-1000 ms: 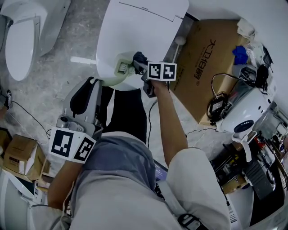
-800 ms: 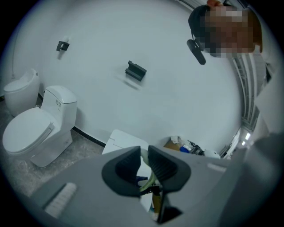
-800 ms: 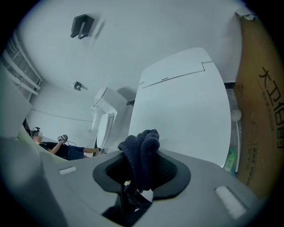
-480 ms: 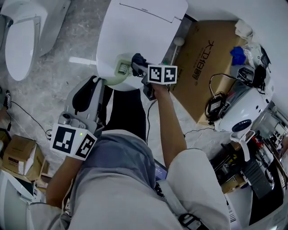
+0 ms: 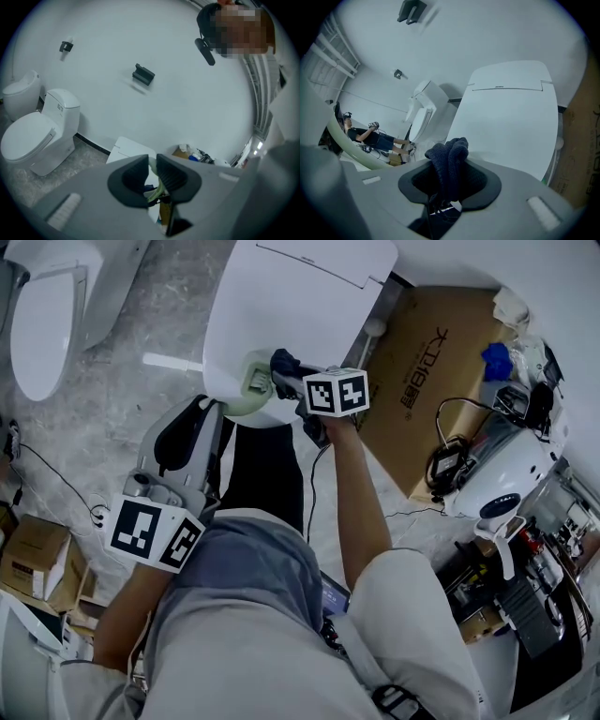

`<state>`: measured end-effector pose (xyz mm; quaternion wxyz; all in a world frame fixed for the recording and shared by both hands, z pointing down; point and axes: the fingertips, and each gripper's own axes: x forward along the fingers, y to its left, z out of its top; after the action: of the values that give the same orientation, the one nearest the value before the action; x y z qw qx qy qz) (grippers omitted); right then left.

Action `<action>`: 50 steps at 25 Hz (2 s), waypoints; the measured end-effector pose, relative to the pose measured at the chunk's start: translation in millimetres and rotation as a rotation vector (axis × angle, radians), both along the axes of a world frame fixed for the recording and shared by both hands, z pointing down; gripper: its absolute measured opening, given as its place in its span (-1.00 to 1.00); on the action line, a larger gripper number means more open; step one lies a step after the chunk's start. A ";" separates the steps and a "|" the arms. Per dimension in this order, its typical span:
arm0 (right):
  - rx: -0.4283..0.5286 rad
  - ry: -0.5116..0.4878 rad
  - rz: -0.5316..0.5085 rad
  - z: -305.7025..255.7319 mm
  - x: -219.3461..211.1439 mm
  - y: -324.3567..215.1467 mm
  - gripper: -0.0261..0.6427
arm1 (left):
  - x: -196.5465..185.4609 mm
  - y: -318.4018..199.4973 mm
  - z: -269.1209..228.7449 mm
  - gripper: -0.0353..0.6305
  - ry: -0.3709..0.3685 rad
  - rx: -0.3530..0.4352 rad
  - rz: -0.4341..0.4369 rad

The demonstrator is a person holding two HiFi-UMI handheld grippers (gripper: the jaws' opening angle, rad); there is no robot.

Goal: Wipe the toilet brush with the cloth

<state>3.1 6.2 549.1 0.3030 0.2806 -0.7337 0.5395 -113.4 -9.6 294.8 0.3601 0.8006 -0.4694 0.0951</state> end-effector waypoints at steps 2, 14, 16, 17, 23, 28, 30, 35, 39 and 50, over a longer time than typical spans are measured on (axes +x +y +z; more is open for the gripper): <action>0.005 -0.007 -0.022 -0.3 -3.0 -0.7 -0.55 | 0.4 0.2 -0.4 -0.89 0.001 0.001 -0.001; -0.007 -0.083 -0.075 1.9 -32.9 -15.0 -0.55 | -0.8 1.4 -0.7 -0.89 0.000 0.003 -0.010; -0.017 -0.102 -0.066 3.5 -35.0 -18.4 -0.56 | -1.2 2.1 -0.6 -0.89 -0.004 0.003 -0.011; -0.021 -0.108 -0.062 4.7 -35.4 -20.0 -0.56 | -1.2 2.5 -0.5 -0.89 -0.006 0.003 -0.011; -0.040 -0.138 -0.033 12.5 -36.0 -30.7 -0.56 | -1.0 3.8 -0.1 -0.89 -0.021 0.005 -0.015; -0.062 -0.157 0.016 21.4 -31.4 -38.1 -0.56 | 0.0 3.8 0.9 -0.89 -0.040 0.009 -0.019; -0.074 -0.167 0.041 25.6 -28.2 -40.4 -0.56 | 1.3 3.6 1.3 -0.89 -0.046 0.010 -0.019; -0.094 -0.183 0.086 35.8 -21.5 -45.1 -0.56 | 3.8 4.1 2.2 -0.89 -0.065 0.014 -0.019; -0.094 -0.158 0.100 46.5 -17.0 -47.9 -0.56 | 4.1 4.3 2.5 -0.89 -0.073 0.014 -0.022; -0.097 -0.093 0.078 77.8 -6.6 -47.0 -0.56 | 5.9 4.6 5.1 -0.89 -0.097 0.014 -0.036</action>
<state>-3.5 -40.8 626.9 0.2603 0.2687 -0.7086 0.5983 -107.5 -5.0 299.9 0.3330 0.7890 -0.5013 0.1239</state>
